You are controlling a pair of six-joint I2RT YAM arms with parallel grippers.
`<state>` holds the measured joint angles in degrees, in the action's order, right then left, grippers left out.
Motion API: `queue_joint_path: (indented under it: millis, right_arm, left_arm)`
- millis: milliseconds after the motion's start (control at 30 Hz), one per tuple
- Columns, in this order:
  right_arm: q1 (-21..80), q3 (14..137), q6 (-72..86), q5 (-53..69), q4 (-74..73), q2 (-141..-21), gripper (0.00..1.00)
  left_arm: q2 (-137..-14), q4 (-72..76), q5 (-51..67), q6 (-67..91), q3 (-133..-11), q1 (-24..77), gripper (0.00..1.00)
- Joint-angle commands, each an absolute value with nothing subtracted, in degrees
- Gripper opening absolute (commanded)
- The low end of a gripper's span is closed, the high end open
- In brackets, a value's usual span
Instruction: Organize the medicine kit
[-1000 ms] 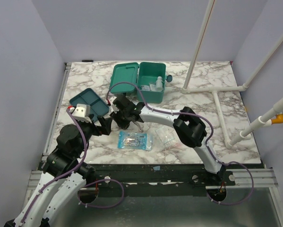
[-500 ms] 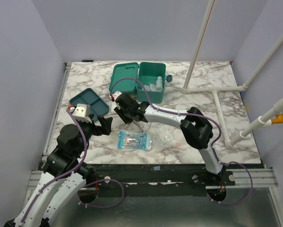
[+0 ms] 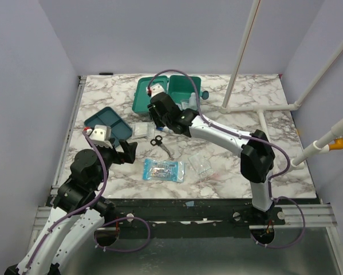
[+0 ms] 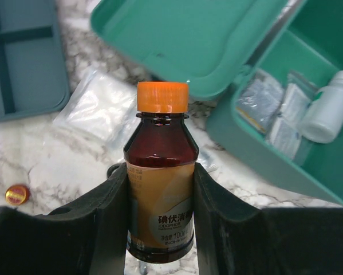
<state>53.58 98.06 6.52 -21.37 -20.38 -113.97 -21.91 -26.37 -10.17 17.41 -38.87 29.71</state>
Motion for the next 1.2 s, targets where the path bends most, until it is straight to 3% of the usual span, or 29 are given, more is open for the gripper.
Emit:
queue_joint_path:
  millis: [0,367,733,1167]
  right_arm:
    - [49.23,102.9,10.75,-25.75,-21.84,-111.66,0.23]
    - [40.22,113.52,19.45,-25.21,-23.82,-118.83,0.22]
    - [33.35,129.25,28.41,-13.7,-31.46,-133.51,0.23]
    - [30.63,129.98,30.57,-5.8,-33.27,-139.62,0.28]
  left_arm:
    - [-22.93,-26.43,-7.94,17.8,-40.02,29.79,0.99]
    - [-27.36,-25.27,-0.25,17.32,-39.7,29.79,0.99]
    - [-42.65,-30.99,13.49,14.95,-44.97,30.59,0.99]
    - [-57.41,-35.49,5.76,6.83,-47.33,41.94,0.98]
